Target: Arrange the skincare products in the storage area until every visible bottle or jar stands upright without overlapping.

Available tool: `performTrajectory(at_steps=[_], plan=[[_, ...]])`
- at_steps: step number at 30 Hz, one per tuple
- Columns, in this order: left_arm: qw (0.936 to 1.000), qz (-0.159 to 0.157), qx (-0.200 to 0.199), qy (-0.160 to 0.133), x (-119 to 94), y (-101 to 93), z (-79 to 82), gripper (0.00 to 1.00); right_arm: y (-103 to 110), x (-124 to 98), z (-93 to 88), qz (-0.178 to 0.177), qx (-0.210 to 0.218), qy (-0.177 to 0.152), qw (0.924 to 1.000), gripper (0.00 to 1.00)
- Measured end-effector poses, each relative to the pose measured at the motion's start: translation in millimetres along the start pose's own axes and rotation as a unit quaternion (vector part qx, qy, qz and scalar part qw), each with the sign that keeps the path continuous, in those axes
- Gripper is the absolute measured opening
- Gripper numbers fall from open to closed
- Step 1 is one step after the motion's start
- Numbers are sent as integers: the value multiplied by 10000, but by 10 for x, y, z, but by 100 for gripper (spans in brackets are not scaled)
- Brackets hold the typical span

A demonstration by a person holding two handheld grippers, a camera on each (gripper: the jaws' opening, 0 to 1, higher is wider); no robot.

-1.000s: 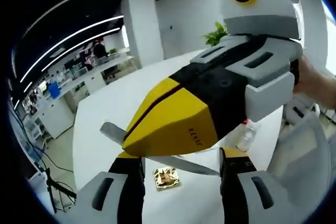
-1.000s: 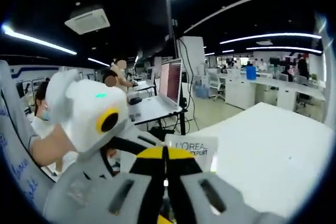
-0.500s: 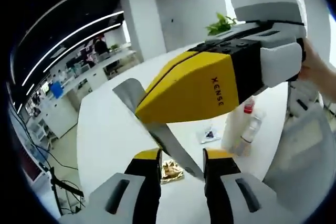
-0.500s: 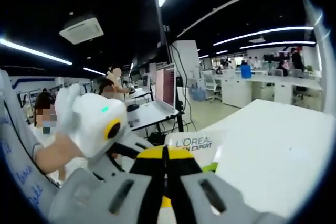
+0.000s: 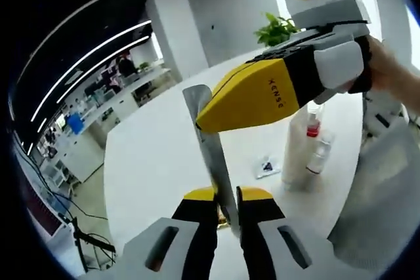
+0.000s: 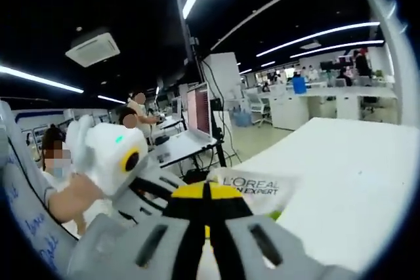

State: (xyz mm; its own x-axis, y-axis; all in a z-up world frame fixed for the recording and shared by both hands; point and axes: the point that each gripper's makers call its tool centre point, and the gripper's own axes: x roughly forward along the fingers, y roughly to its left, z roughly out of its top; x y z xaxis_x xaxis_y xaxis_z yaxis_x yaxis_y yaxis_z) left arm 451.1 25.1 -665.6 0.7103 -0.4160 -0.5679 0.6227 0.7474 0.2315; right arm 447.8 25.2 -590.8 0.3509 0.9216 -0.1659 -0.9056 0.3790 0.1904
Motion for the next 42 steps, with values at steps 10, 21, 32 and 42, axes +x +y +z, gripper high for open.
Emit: performTrajectory(at_steps=[10,21,32,42], plan=[[9995,193,219,-121,1,84,-32,3,-36,-35,-75,-43,186,21,9998,1],[9991,228,342,-124,-21,54,-30,0,-67,-88,-126,-99,366,13,9993,1],[9992,135,330,-167,-75,60,-53,0,-76,-103,-172,-152,332,29,9993,4],[9998,-27,172,-123,-70,25,-122,0,-74,-180,-210,-214,361,13,9991,8]])
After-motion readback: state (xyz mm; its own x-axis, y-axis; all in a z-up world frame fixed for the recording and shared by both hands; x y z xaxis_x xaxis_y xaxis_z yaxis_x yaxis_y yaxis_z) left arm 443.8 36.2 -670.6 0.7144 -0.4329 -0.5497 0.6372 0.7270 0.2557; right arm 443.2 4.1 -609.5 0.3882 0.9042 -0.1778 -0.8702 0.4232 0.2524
